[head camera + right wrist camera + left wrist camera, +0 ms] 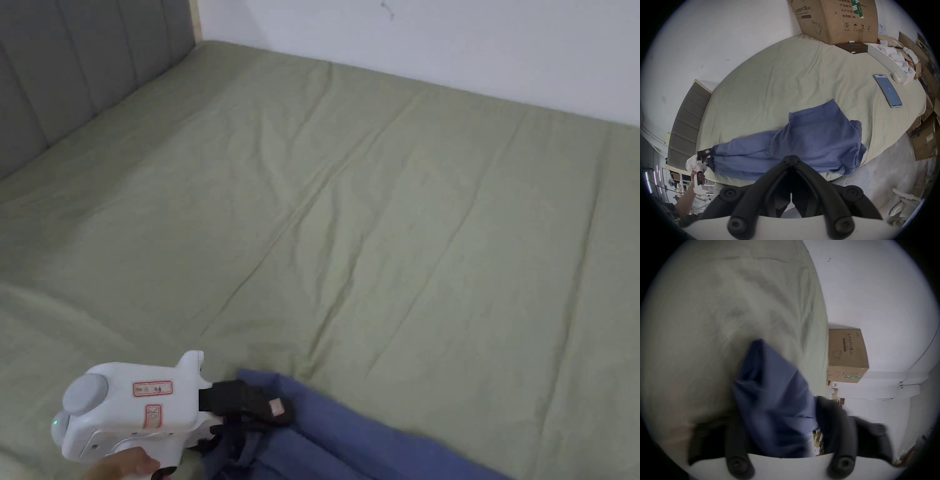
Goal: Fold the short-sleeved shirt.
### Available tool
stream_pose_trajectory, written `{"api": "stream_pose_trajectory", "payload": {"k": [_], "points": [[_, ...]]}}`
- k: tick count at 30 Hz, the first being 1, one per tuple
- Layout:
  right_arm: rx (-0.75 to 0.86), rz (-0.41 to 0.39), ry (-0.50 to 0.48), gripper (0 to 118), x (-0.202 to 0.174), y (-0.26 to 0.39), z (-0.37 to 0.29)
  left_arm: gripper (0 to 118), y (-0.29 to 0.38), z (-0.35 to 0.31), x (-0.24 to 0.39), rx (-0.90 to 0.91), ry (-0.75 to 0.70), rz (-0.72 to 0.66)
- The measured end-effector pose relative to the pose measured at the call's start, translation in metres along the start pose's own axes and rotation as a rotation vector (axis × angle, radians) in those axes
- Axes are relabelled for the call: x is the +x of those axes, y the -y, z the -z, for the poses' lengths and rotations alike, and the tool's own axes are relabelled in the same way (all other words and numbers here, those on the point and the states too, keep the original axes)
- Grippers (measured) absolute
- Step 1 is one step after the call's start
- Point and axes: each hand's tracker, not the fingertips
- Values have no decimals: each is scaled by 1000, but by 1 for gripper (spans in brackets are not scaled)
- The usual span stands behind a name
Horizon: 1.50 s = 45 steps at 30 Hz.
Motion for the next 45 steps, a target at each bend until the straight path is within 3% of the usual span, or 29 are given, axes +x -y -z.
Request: {"api": "stream_pose_trajectory", "payload": {"k": [1,3,9,14,28,32,37,39,42,44,45], "points": [[2,0,-4,0,0,0,-1,9,0,3,-3,-13,-52,-28],[6,2,-8,0,1,0,-2,9,6,-5,-10,9,82,-141],[30,52,22,0,13,0,-9,9,26,-39,-4,74,166,-140],[48,95,29,0,18,-7,-9,9,21,-68,10,242,148,-196],[71,95,-6,0,26,-5,-8,8,38,-195,74,535,-162,-19],[64,118,-16,0,31,0,-4,9,50,-150,107,434,-138,58],[57,146,-22,0,39,13,-4,8,58,-42,116,212,-48,67],[54,163,-11,0,44,17,-6,8,61,-2,112,107,-99,47],[55,195,14,0,57,20,-7,9,72,46,115,5,-222,122],[49,215,25,0,62,24,-7,16,76,63,111,-43,-204,154],[45,220,26,0,63,25,-6,30,79,65,111,-57,-152,160]]}}
